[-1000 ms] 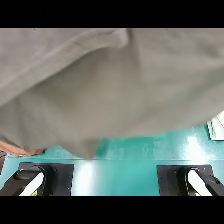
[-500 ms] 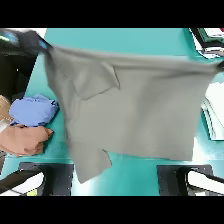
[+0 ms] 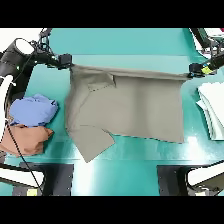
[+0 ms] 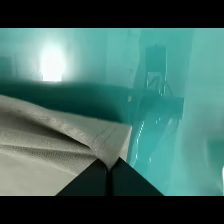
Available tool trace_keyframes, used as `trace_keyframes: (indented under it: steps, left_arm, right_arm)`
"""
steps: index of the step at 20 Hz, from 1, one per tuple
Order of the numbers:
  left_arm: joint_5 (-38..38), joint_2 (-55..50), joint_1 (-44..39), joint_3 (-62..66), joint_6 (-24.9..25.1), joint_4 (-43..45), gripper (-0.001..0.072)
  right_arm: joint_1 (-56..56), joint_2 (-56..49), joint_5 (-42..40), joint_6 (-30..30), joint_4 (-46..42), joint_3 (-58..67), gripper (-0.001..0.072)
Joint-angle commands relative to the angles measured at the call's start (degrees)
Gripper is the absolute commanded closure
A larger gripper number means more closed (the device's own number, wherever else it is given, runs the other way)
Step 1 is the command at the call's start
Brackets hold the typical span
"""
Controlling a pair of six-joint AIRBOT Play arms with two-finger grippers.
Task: Fold the shirts.
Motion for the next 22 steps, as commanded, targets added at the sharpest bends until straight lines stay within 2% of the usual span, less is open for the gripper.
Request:
trace_keyframes:
  steps: [1,3,5,8,11,12,13,14,18,22]
  left_arm:
    - [-4.6,-1.6,0.1,2.6,2.9,1.6,0.0672]
    - [-14.2,-1.6,0.1,2.7,3.3,4.1,0.0673]
    - [-20.0,-1.6,0.0,0.9,3.2,8.7,0.0673]
    - [-19.8,-1.6,0.0,-4.7,3.2,9.6,0.0672]
    - [-14.8,-1.7,0.0,-11.4,1.7,8.9,0.0671]
    - [-14.1,-1.7,0.1,-12.7,-0.3,9.2,0.0588]
    - [-14.0,-1.7,0.1,-12.9,-1.5,9.7,0.0263]
    - [-14.7,-1.4,0.3,-12.7,-2.3,10.0,0.0105]
    - [-21.9,4.9,2.9,-13.5,-2.8,11.4,0.0105]
    - [-23.0,19.6,2.9,-29.4,-4.8,10.8,0.0104]
  right_arm:
    - [0.1,-2.3,4.2,0.0,-0.2,3.8,0.07]
    - [0.1,-1.2,7.0,0.0,-0.1,1.6,0.07]
    - [0.5,1.2,5.7,0.0,-0.2,-4.0,0.07]
    - [1.4,6.2,2.1,0.0,-0.1,-14.7,0.07]
    - [3.5,9.8,-1.8,0.0,-0.1,-23.0,0.0698]
    - [4.2,10.4,-2.6,0.6,-0.1,-24.8,0.0689]
    - [4.6,10.8,-3.0,1.6,-0.1,-26.2,0.0515]
    - [4.6,11.0,-2.8,1.6,-0.1,-26.8,0.0325]
    - [2.6,16.1,1.7,1.5,-0.1,-26.9,0.033]
    - [0.3,24.6,6.0,1.5,-0.1,-26.9,0.0357]
